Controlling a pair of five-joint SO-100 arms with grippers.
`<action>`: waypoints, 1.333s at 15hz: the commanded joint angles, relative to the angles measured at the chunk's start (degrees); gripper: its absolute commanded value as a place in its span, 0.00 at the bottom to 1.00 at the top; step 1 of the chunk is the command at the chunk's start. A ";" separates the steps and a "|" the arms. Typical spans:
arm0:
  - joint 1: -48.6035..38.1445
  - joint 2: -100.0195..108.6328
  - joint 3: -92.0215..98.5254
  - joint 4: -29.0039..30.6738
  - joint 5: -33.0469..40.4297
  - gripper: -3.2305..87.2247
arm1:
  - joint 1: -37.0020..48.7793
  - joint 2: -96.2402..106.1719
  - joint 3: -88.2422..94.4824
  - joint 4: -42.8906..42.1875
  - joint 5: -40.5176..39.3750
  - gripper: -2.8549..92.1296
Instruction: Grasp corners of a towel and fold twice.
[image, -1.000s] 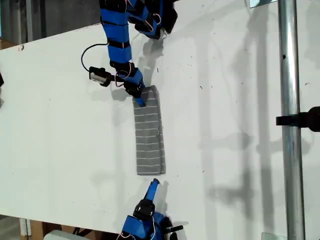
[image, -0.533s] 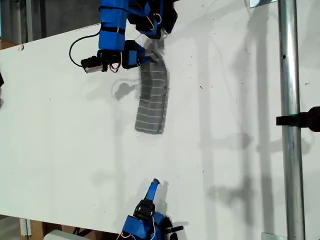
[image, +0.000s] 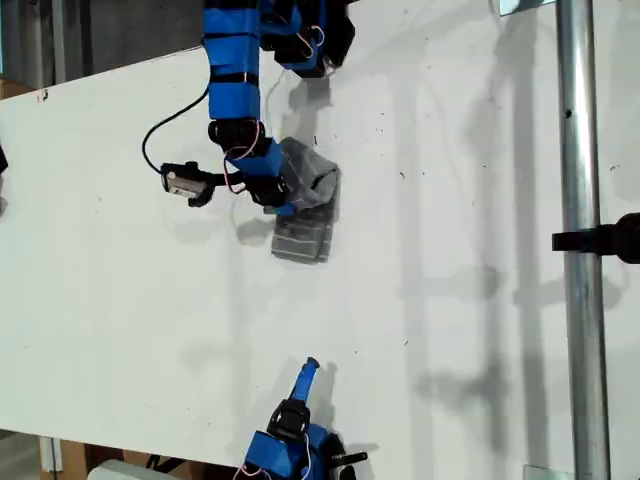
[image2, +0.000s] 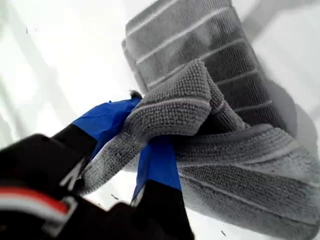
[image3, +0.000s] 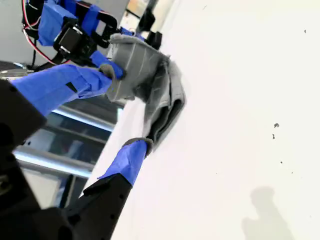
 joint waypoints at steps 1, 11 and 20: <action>0.88 0.44 -1.49 0.26 -0.62 0.28 | 0.62 -1.85 -3.96 -5.71 0.79 0.03; 1.05 0.44 -1.23 0.00 -0.79 0.29 | -2.29 -9.05 -12.13 -25.40 0.26 0.21; 1.23 0.44 1.05 -2.37 -0.53 0.28 | -1.14 -6.06 -12.92 -18.81 1.58 0.19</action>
